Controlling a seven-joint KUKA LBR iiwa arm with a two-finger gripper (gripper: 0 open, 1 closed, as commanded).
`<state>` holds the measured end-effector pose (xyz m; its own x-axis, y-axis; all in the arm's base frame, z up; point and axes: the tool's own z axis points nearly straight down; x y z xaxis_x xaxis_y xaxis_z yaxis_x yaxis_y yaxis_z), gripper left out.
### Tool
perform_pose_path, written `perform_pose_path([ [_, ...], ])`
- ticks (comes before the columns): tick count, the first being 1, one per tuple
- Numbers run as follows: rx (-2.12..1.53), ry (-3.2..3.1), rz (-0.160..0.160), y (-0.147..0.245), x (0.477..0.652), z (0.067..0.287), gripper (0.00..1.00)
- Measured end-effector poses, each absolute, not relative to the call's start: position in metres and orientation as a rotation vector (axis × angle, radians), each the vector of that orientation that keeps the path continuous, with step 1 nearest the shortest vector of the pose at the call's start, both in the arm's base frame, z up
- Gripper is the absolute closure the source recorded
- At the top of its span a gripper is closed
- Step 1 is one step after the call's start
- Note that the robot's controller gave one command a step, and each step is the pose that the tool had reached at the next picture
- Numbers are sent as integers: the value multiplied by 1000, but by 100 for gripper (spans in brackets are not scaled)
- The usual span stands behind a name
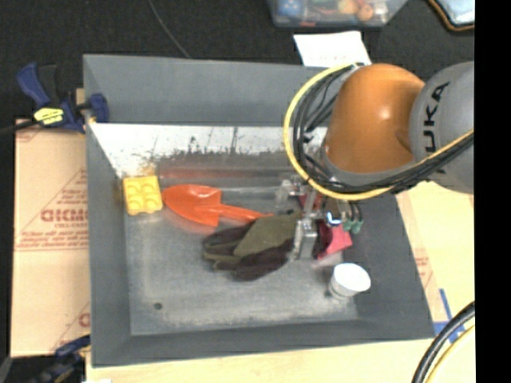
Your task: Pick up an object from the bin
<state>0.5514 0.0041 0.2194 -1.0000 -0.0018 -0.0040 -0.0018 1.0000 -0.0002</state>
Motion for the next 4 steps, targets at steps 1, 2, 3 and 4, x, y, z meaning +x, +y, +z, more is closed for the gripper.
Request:
perform_pose_path([
  [1,-3,3138,0,4,551,219,0],
  [2,-13,3138,-1,4,553,217,0],
  [3,-919,2994,-5,-15,571,204,0],
  [4,-396,3108,-2,7,568,154,0],
])
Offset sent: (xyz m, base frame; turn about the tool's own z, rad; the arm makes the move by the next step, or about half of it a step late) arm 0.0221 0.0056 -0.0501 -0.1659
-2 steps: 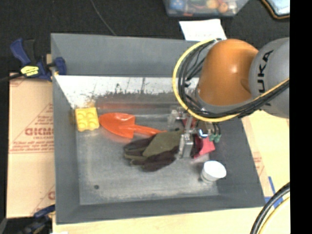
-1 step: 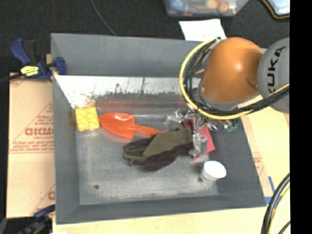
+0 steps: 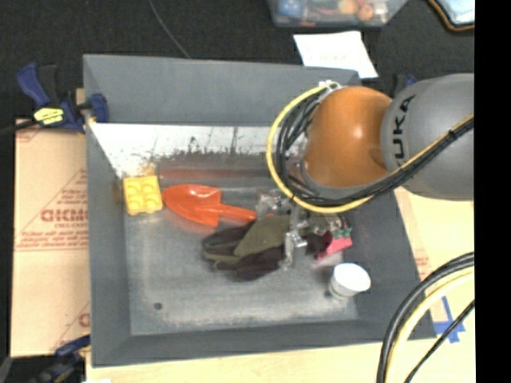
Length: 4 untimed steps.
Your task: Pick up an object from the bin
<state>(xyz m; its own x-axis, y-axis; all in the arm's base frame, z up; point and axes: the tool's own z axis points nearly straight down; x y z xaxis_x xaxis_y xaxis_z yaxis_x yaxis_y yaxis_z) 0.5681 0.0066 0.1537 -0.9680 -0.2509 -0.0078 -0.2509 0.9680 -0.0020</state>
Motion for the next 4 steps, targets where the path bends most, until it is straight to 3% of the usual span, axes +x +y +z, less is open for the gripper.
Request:
perform_pose_path([
  [1,-333,3118,2,7,573,145,0],
  [2,-363,3111,1,-11,560,202,0],
  [3,-553,3081,-4,15,565,132,0],
  [4,-484,3085,-3,9,577,141,0],
])
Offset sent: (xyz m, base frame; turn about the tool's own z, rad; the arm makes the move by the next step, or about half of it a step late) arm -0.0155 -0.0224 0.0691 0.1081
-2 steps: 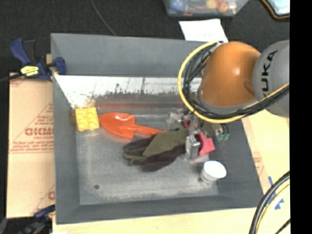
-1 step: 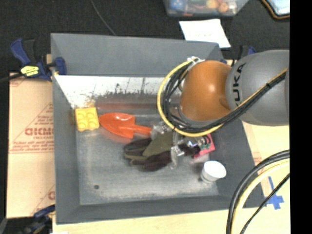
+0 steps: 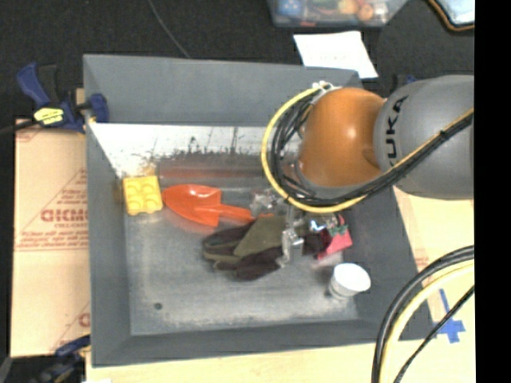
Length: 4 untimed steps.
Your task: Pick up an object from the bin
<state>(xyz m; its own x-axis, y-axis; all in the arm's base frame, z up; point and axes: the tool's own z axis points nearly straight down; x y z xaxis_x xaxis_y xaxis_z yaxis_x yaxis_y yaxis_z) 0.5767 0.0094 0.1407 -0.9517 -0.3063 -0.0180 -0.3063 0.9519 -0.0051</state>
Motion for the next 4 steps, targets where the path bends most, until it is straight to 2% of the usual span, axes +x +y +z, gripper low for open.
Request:
perform_pose_path([
  [1,-721,3049,-1,5,573,68,0],
  [2,-604,3053,-7,26,581,72,100],
  [3,-603,3053,-7,26,581,72,100],
  [4,-649,3033,-9,45,587,144,100],
])
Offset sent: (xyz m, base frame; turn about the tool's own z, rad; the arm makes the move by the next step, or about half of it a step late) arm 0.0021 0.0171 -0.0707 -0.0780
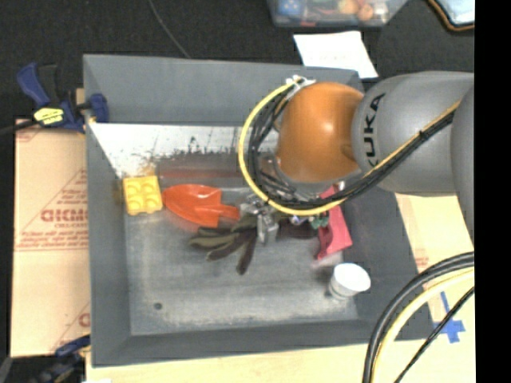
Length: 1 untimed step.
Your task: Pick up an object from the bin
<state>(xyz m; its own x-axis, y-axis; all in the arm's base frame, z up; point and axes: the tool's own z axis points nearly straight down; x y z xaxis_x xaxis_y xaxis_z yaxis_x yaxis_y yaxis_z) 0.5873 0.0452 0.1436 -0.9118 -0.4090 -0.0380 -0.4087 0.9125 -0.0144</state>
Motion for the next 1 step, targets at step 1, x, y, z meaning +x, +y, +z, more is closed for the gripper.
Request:
perform_pose_path([
  [1,-609,3053,-9,31,568,192,100],
])
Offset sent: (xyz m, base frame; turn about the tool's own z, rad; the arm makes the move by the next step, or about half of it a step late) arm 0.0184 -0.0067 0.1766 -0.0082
